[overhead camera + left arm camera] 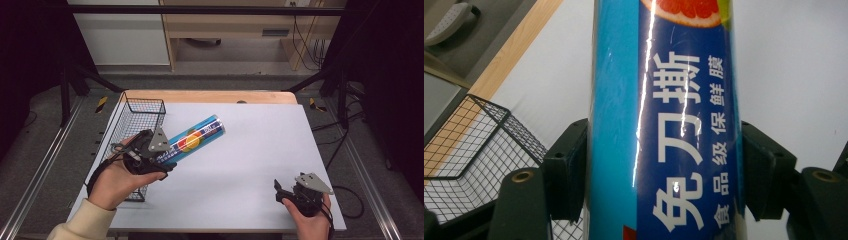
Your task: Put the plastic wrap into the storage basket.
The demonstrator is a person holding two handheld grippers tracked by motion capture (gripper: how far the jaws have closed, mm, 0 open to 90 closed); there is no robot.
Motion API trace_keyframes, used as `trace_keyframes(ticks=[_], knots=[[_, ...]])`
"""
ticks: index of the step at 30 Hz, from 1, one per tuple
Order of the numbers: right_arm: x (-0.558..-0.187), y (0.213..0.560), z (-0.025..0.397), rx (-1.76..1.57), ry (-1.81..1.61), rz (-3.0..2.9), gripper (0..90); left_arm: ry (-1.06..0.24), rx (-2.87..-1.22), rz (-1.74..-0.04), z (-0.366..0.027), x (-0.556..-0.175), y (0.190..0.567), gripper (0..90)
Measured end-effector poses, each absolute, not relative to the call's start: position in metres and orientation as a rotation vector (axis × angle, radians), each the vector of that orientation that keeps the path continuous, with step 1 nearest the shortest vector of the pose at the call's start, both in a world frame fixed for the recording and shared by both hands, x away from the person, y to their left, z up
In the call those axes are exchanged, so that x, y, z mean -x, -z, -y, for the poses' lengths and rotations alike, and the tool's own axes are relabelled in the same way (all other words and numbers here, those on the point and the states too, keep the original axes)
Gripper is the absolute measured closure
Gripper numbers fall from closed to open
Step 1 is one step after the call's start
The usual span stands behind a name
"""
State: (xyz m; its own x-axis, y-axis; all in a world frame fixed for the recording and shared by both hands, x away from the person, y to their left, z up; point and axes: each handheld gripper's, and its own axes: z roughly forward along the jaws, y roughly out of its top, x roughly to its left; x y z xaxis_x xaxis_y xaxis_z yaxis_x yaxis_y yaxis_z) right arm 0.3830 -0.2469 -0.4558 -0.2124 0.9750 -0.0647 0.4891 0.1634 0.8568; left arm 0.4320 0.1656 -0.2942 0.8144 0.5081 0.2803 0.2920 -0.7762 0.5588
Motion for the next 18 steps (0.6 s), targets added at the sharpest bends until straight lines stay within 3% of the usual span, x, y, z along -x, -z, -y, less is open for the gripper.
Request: trace_keyframes(ticks=[18], knots=[[-0.383,0.456,0.247,-1.401,-0.954,-1.792,12.8,-0.596,-2.470,-0.653,-0.176,-0.432,0.291,32.1]])
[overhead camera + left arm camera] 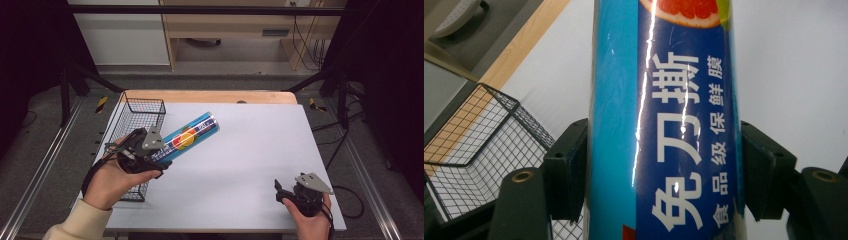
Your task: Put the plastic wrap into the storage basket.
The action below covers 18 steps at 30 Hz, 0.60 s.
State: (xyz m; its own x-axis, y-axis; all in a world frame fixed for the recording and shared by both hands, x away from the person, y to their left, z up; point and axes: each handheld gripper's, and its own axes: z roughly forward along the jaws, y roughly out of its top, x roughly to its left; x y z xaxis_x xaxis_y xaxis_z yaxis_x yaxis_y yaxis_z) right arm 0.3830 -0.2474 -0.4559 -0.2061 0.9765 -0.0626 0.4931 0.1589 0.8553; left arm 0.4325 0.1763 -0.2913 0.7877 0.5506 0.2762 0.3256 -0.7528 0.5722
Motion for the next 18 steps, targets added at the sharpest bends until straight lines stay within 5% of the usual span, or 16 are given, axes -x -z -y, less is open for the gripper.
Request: trace_keyframes(ticks=[18], knots=[[-0.382,0.455,0.247,-1.401,-0.954,-1.790,13.2,-0.700,-2.379,-0.968,-0.203,-0.433,0.291,32.1]])
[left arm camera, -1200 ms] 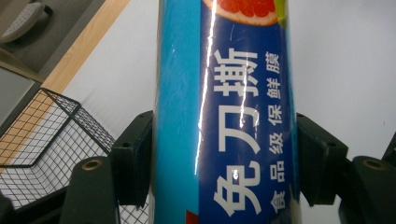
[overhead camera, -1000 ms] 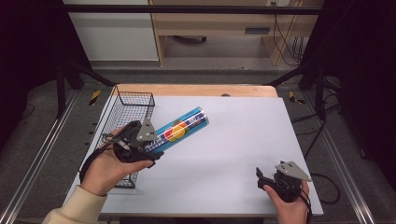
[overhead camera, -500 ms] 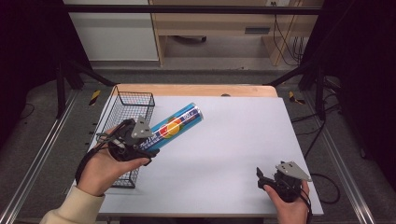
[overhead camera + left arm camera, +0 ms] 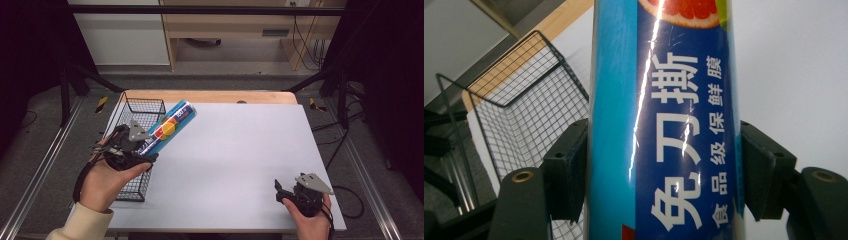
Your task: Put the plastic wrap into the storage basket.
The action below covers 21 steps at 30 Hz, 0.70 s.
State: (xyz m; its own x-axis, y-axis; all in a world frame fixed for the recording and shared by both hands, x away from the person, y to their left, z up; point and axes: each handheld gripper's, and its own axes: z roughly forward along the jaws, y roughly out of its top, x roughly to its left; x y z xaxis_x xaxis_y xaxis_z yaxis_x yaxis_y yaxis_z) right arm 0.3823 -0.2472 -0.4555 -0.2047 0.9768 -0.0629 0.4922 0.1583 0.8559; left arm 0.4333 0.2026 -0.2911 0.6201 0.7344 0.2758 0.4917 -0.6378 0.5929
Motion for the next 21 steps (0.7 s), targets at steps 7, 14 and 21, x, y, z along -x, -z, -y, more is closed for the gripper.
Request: trace_keyframes(ticks=[7,14,21], knots=[[-0.381,0.455,0.245,-1.393,-0.958,-1.789,14.0,-0.719,-2.356,-1.012,-0.211,-0.429,0.296,32.1],[-0.381,0.455,0.245,-1.389,-0.970,-1.795,14.1,-0.747,-2.341,-1.047,-0.211,-0.427,0.300,32.1],[-0.381,0.456,0.246,-1.388,-1.004,-1.814,14.1,-0.776,-2.304,-1.104,-0.215,-0.426,0.298,32.1]])
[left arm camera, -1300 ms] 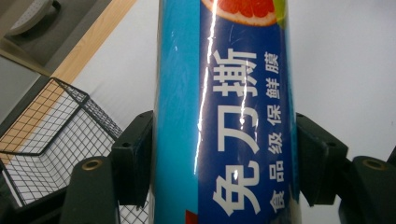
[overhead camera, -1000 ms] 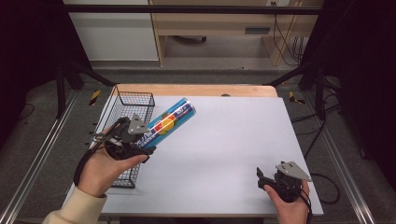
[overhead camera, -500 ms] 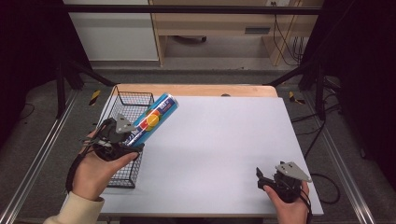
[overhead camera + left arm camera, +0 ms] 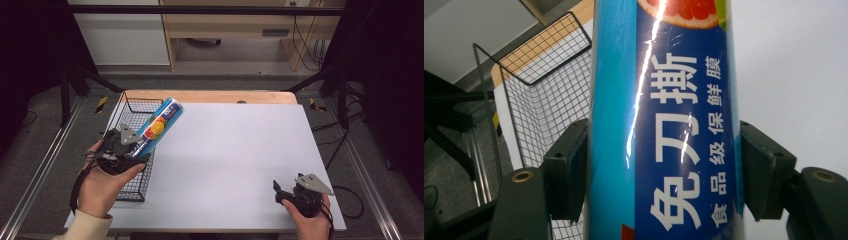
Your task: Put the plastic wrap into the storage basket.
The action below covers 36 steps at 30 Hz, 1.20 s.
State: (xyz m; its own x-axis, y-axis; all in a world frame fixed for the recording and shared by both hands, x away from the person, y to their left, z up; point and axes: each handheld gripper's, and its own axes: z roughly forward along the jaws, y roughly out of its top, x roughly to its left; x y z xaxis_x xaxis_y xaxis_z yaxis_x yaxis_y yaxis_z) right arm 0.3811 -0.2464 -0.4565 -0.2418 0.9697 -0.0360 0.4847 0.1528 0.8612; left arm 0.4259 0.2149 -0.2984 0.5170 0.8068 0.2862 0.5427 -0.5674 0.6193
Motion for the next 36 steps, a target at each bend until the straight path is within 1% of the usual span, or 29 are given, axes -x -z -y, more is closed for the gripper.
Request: trace_keyframes(ticks=[13,17,27,36], knots=[[-0.378,0.450,0.242,-1.336,-1.017,-1.815,14.1,-0.794,-2.312,-1.136,-0.226,-0.419,0.302,32.1],[-0.377,0.451,0.243,-1.344,-1.006,-1.813,14.1,-0.767,-2.300,-1.194,-0.237,-0.417,0.305,32.2],[-0.379,0.451,0.244,-1.352,-1.007,-1.814,14.1,-0.737,-2.290,-1.339,-0.257,-0.434,0.315,32.2],[-0.379,0.452,0.244,-1.355,-1.007,-1.820,14.1,-0.710,-2.307,-1.405,-0.263,-0.449,0.323,32.2]])
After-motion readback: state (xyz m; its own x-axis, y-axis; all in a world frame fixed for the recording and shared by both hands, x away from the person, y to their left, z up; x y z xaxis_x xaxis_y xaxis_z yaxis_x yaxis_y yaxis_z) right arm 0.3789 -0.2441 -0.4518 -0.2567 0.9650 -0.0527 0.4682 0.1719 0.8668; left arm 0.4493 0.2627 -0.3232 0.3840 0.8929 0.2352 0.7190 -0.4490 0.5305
